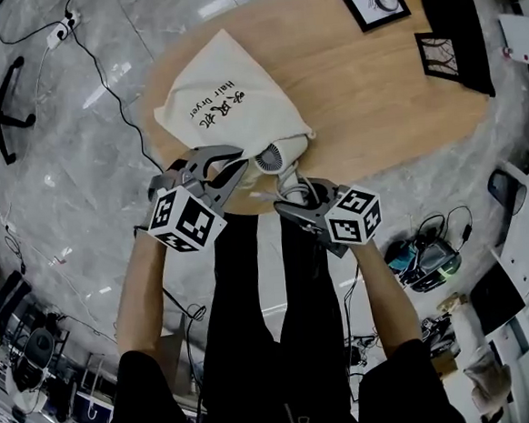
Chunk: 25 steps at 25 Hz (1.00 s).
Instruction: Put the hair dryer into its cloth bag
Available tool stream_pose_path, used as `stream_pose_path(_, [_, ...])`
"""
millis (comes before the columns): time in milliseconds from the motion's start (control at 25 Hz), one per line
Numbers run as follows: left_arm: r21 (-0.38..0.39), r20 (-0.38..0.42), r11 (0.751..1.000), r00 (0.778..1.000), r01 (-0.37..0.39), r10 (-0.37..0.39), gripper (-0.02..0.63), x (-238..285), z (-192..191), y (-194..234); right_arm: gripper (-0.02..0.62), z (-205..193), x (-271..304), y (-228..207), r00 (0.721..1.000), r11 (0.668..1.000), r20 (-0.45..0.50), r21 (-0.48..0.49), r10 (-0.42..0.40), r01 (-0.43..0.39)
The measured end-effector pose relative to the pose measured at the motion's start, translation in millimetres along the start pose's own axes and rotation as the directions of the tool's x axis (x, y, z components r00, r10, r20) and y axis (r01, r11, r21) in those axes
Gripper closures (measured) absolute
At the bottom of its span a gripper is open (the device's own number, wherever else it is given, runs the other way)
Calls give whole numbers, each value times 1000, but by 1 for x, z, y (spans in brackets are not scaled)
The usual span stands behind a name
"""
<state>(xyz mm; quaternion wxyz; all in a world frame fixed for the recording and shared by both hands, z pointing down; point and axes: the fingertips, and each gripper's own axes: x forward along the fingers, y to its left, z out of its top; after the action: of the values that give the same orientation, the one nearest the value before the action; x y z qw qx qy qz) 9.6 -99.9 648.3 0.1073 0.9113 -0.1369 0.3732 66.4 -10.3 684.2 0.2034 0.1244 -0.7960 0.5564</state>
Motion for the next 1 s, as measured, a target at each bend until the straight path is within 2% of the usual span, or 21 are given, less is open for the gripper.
stream_pose_path(120, [28, -48, 999, 999, 24, -23, 566, 7, -10, -9, 350, -2, 2, 0, 1000, 999, -3, 39, 8, -7])
stream_pose_path(360, [55, -74, 994, 993, 98, -94, 567, 12, -15, -33, 348, -3, 12, -7, 999, 984, 34, 179, 14, -20])
stream_pose_path(480, [49, -79, 992, 991, 116, -112, 566, 14, -16, -40, 348, 1, 15, -7, 999, 981, 49, 194, 7, -16])
stream_pose_path(640, [19, -65, 995, 993, 99, -98, 566, 14, -14, -41, 348, 2, 15, -13, 996, 989, 4, 122, -84, 83])
stream_pose_path(800, [8, -34, 999, 999, 34, -34, 566, 17, -8, -34, 347, 3, 14, -18, 982, 984, -68, -6, -176, 176])
stream_pose_path(880, [-11, -22, 1000, 1000, 10, -10, 566, 17, -6, -28, 347, 5, 15, -19, 967, 971, -115, -106, -226, 214])
stream_pose_path(1000, [-9, -34, 1000, 999, 14, -14, 563, 19, -4, -28, 347, 9, 14, -24, 939, 932, -173, -266, -298, 247])
